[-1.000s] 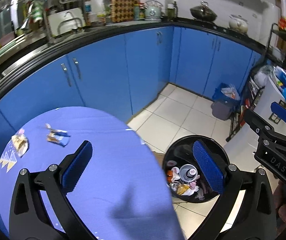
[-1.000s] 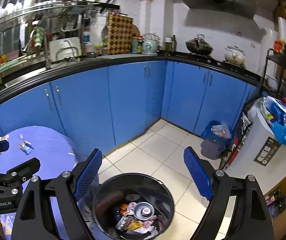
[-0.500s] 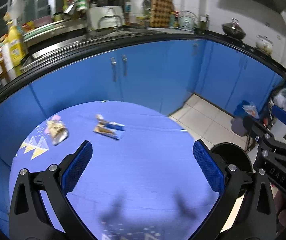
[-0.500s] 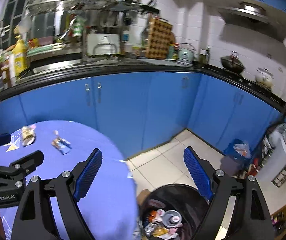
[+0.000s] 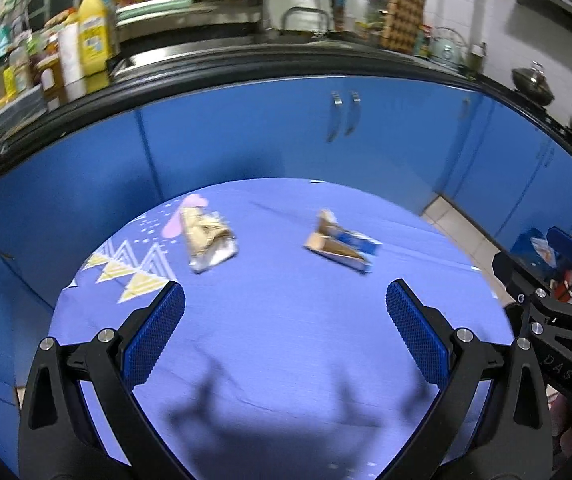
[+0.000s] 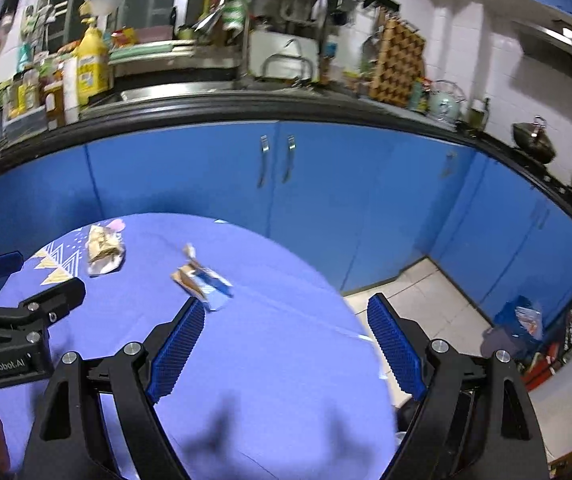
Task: Collect trash
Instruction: 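Move both tools back over the table toward the snack bag and carton, then grasp the yellow snack bag with the left gripper while the right grasps the torn carton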
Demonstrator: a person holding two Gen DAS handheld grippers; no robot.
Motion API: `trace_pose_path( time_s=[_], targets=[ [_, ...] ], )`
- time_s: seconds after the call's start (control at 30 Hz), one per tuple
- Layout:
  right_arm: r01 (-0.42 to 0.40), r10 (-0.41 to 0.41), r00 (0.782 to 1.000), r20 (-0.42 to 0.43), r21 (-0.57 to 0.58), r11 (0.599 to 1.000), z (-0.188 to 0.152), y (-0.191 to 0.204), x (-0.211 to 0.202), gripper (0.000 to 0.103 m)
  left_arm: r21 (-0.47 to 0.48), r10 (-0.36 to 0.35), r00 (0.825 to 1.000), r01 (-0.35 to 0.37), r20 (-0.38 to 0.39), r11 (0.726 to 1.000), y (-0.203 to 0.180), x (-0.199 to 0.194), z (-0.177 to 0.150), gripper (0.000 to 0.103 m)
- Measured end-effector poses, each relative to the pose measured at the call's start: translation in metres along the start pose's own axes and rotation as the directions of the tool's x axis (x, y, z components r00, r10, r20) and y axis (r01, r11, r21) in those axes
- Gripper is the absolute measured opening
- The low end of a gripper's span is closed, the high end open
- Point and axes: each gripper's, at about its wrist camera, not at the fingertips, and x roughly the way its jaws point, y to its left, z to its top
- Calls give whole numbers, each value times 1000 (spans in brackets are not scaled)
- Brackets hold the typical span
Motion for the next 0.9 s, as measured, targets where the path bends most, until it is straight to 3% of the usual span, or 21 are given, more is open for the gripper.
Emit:
trace_pose_path(
  time_s=[0.37, 0.67, 0.9],
  targets=[
    [-66, 64, 993, -100, -24, 998, 7, 40, 77, 82, -37, 52, 997, -54, -55, 998, 61, 63, 8, 99],
    [-127, 118, 972, -202, -31, 991, 1, 55, 145, 82, 7, 75, 988, -75, -132, 997, 69, 129, 14, 99],
    [-158, 144, 966, -217, -49, 986, 2, 62, 171, 82, 1, 96, 977, -97, -188, 995, 80, 165, 19, 99]
  ],
)
